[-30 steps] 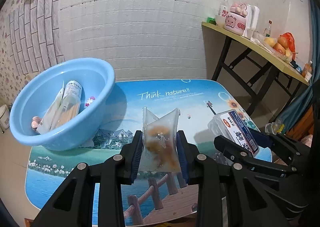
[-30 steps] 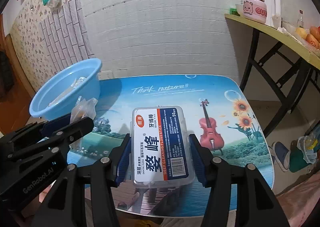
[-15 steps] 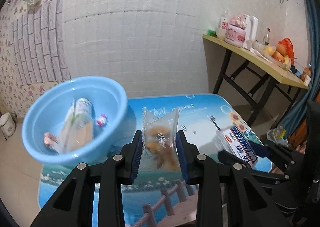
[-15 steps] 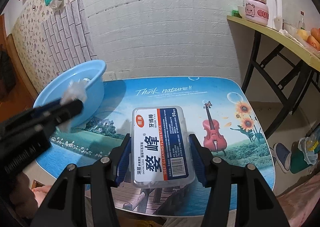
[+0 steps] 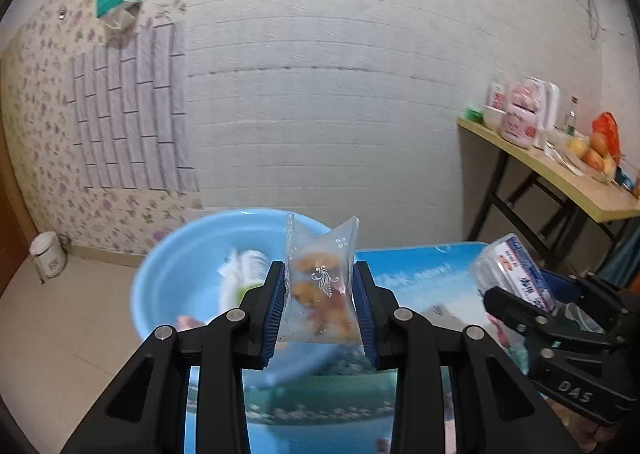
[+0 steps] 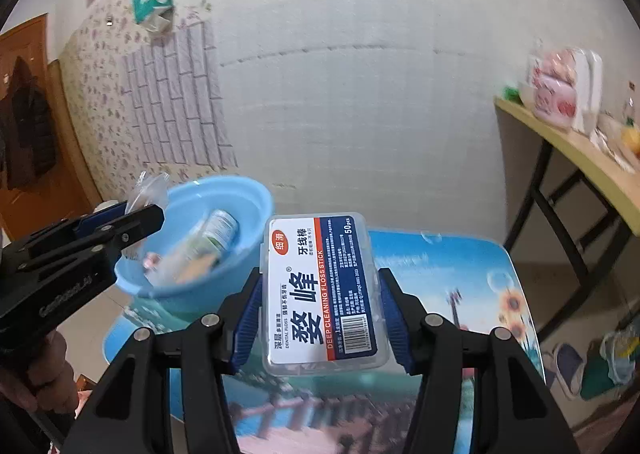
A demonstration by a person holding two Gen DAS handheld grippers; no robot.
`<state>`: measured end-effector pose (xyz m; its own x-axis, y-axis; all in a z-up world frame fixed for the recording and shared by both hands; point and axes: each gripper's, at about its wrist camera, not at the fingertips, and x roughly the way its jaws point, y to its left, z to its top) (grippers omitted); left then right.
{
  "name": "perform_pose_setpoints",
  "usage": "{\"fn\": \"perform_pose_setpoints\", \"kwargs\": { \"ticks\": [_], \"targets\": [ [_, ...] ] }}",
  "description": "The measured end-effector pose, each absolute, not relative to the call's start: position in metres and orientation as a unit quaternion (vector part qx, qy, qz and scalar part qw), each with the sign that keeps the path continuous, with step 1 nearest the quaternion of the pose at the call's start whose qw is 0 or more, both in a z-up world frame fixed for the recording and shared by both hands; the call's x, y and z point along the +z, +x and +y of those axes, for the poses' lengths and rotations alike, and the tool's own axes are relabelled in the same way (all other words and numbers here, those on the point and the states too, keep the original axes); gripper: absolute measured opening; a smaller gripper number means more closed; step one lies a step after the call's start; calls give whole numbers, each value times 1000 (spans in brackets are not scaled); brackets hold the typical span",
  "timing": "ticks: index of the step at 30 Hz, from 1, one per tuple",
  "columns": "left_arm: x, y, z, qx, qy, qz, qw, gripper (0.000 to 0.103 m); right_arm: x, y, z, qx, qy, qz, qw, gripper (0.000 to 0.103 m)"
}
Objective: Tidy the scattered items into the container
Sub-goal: 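Carry both items over the basin and open both tools to drop them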
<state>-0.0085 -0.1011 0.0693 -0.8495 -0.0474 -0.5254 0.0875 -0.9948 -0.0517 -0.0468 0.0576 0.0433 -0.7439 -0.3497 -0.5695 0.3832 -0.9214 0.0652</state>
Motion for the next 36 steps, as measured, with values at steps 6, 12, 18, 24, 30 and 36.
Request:
{"fn": "perform_pose_setpoints", "kwargs": {
  "ticks": [6,12,18,24,30,36],
  "targets": [
    [73,-9,-131,-962,265,41,55,32,51,-50,28,-930,292,38,220,56],
    [68,-15,-148,-960,270,41,58,32,56,-55,7,-929,288,50,226,56],
    [45,-35,-168,-952,294,41,68,32,49,-68,-18,-925,295,58,232,56],
    [30,-47,-187,-948,305,56,75,32,38,-82,-36,-920,309,71,230,56],
    [22,-58,-197,-948,306,56,66,35,35,-97,-49,-919,312,80,230,56],
    [13,-59,-196,-949,306,43,59,70,26,-107,-67,-912,321,89,238,56]
  ]
}}
